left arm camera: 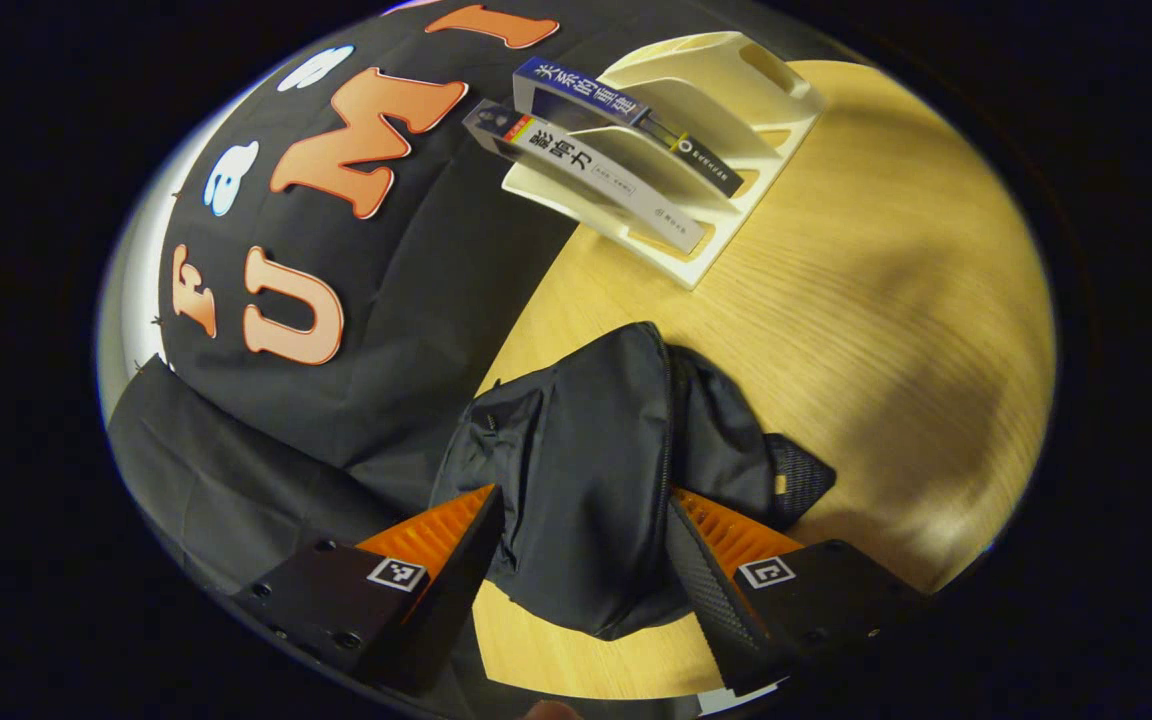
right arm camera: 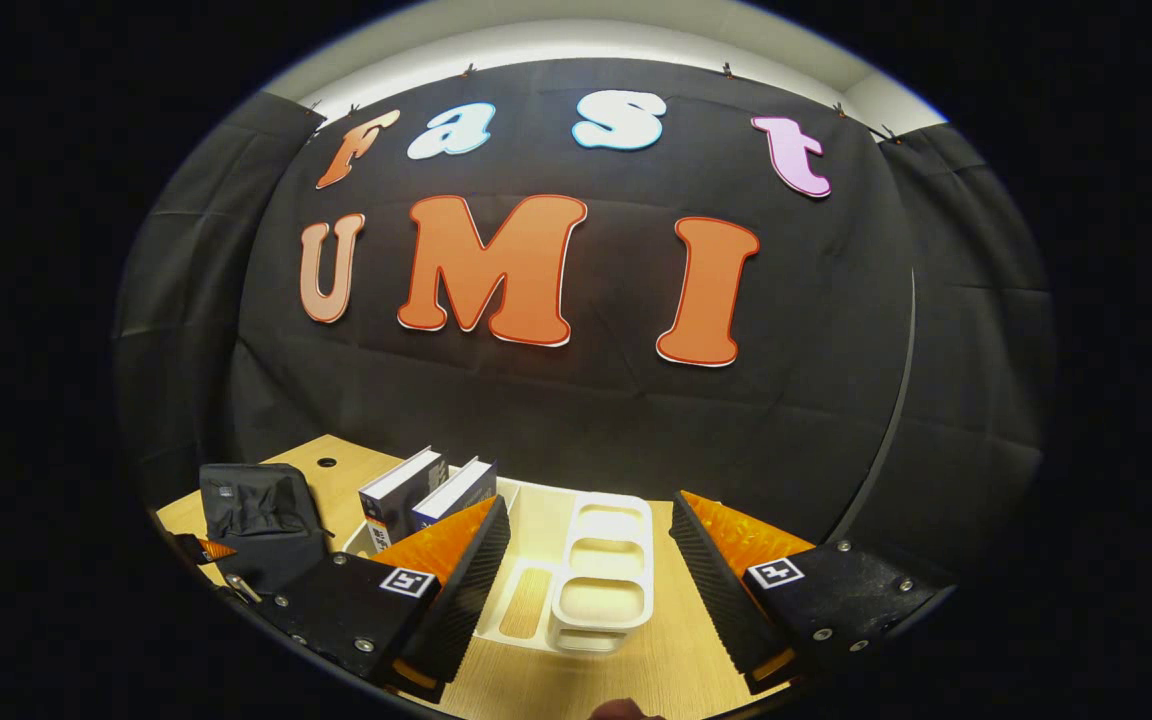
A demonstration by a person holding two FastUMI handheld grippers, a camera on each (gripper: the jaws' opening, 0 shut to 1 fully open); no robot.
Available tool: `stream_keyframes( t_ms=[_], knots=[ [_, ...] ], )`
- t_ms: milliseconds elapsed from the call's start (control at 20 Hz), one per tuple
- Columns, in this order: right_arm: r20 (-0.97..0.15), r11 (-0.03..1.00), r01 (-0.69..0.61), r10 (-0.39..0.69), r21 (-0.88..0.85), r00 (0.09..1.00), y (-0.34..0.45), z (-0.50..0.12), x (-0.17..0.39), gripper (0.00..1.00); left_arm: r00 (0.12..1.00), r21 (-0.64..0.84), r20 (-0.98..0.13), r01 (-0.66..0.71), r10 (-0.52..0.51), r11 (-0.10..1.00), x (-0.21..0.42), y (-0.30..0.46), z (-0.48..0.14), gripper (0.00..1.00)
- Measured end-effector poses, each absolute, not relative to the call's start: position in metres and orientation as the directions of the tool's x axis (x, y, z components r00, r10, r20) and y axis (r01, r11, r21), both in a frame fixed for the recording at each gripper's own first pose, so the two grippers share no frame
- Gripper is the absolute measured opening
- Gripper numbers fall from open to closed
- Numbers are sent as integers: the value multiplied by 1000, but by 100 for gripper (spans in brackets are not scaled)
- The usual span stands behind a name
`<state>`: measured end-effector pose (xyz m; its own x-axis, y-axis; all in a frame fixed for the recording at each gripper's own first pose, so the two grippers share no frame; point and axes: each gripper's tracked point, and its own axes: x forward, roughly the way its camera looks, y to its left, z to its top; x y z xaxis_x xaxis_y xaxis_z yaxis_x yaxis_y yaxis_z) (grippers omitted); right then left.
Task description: Open the schoolbag, grab two books from the bookshelf and put them into the schoolbag.
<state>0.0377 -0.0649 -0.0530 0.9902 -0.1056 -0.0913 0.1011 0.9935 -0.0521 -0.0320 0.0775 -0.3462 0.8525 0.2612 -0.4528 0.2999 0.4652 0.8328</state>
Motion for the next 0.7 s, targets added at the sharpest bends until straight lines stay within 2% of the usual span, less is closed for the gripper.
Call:
stream_keyframes(
  t_ms=[200, 400, 550, 600, 650, 700],
  knots=[
    [-93, 994, 99, -104, -52, 990, -64, -52, 37, 98, 861, 873, -398, 250, 317, 419, -12, 86, -341, 96],
    [-92, 994, 95, -100, -58, 991, -61, -51, 36, 98, 843, 873, -416, 265, 340, 409, 9, 94, -353, 93],
    [-101, 994, 87, -93, -61, 991, -57, -50, 36, 98, 826, 826, -469, 284, 313, 488, 14, 96, -348, 78],
    [-103, 995, 86, -91, -59, 990, -55, -49, 36, 98, 821, 799, -495, 303, 284, 519, 12, 94, -347, 65],
    [-104, 995, 85, -91, -59, 990, -52, -47, 38, 98, 809, 775, -525, 325, 266, 542, 13, 94, -345, 44],
    [-106, 994, 85, -92, -63, 990, -50, -46, 39, 98, 798, 747, -554, 351, 237, 565, 10, 93, -341, 43]
  ],
)
